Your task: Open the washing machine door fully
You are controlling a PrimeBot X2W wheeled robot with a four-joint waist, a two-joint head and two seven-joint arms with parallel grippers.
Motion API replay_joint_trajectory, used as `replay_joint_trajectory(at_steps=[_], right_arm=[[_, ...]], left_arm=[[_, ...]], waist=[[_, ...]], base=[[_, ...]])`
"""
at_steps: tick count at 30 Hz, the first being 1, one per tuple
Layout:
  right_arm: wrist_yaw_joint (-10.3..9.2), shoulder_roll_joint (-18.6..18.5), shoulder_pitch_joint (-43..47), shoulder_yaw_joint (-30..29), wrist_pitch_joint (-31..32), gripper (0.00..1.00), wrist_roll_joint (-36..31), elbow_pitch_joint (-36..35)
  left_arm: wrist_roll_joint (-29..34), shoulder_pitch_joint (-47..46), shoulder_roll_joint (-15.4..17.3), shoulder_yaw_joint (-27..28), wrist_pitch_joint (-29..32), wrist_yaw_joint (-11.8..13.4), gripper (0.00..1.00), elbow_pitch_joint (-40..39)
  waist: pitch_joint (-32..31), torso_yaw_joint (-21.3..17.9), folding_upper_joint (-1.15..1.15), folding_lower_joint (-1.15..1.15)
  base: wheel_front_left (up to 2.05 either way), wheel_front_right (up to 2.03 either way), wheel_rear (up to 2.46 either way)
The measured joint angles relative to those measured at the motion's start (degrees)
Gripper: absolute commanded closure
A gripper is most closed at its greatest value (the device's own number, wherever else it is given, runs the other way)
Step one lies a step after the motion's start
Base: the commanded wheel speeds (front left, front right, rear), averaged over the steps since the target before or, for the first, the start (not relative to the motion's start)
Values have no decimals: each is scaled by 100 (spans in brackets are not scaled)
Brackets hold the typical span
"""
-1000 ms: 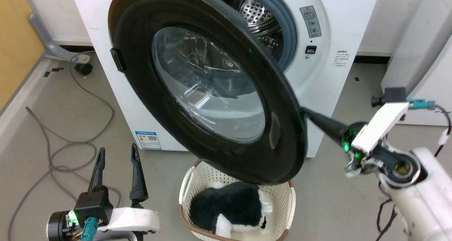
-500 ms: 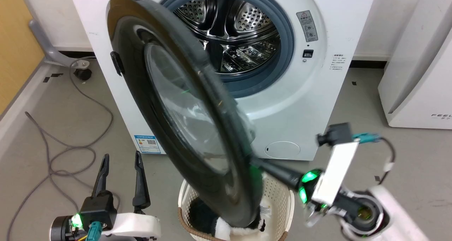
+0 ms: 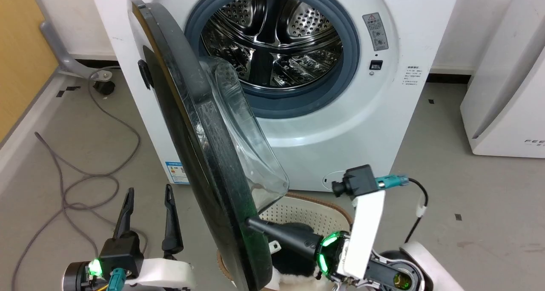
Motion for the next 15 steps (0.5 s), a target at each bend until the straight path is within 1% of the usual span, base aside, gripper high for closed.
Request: replay_joint_trajectory(at_steps=[3,5,7,9,11,13,14,15], right_arm=[[0,-24,99,-157,-229,100,-94,-182],[0,-113,116,-349,-654,100,-411,-426],[1,-250,99,-578,-1449,100,-1063,-649],[1,-530,67,-662,-2410,100,-1916,-761],[1,-871,46,-631,-3470,100,-2830,-738],[1,-1234,-1,-521,-4456,100,-3789,-558],[2,-1344,-2,-521,-4682,100,-4174,-424],[2,-1393,8,-572,-4769,100,-4506,-298]], left_arm=[[-9,27,0,12,0,1,0,2],[-18,50,1,33,0,0,0,7],[-41,57,0,54,0,1,0,9],[-44,57,0,67,0,0,0,7],[-46,57,-1,71,0,1,0,3],[-51,57,-1,98,0,3,0,2],[-51,58,0,115,0,10,0,-1],[-49,59,-1,133,0,12,0,-4]], waist=[[-10,-20,0,0],[-11,-50,0,0],[-7,-90,0,0],[-5,-141,0,0],[-8,-192,0,0],[-21,-246,0,0],[-29,-277,0,0],[-38,-307,0,0]], base=[[0,0,0],[0,0,0],[0,0,0],[0,0,0],[0,0,0],[0,0,0],[0,0,0],[0,0,0]])
